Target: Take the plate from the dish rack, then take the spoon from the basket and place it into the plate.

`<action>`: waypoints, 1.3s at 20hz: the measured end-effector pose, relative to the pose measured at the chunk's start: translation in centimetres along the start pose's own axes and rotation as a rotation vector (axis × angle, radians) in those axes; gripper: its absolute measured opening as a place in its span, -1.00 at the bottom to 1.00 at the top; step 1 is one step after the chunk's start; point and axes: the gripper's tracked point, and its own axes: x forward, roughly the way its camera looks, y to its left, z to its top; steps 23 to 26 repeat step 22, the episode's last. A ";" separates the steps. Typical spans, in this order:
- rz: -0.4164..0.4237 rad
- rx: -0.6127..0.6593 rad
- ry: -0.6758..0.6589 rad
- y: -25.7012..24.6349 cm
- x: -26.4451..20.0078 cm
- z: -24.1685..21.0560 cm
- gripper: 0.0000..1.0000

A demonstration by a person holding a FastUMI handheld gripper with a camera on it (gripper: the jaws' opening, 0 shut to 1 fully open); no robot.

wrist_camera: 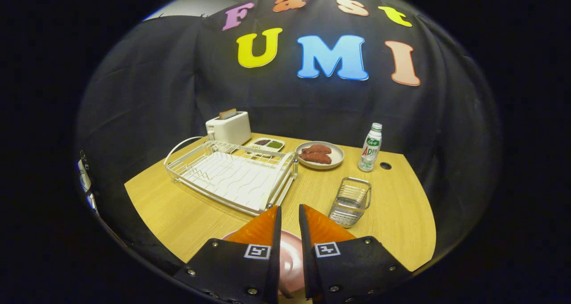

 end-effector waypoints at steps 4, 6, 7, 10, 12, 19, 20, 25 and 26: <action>-0.104 0.018 -0.142 -3.5 -2.0 5.9 -0.57; -0.147 0.023 -0.228 -4.9 -3.3 9.3 -0.57; -0.155 0.025 -0.270 -5.1 -3.9 11.0 -0.48; -0.203 0.031 -0.363 -6.6 -5.7 14.9 0.26; -0.251 0.042 -0.406 -8.1 -6.0 16.4 0.97; -0.290 0.044 -0.412 -9.6 -6.8 16.4 0.98; -0.292 0.040 -0.406 -9.9 -6.6 16.0 0.98; -0.296 0.049 -0.388 -10.6 -6.4 15.2 0.98; -0.296 0.049 -0.388 -10.6 -6.4 15.2 0.98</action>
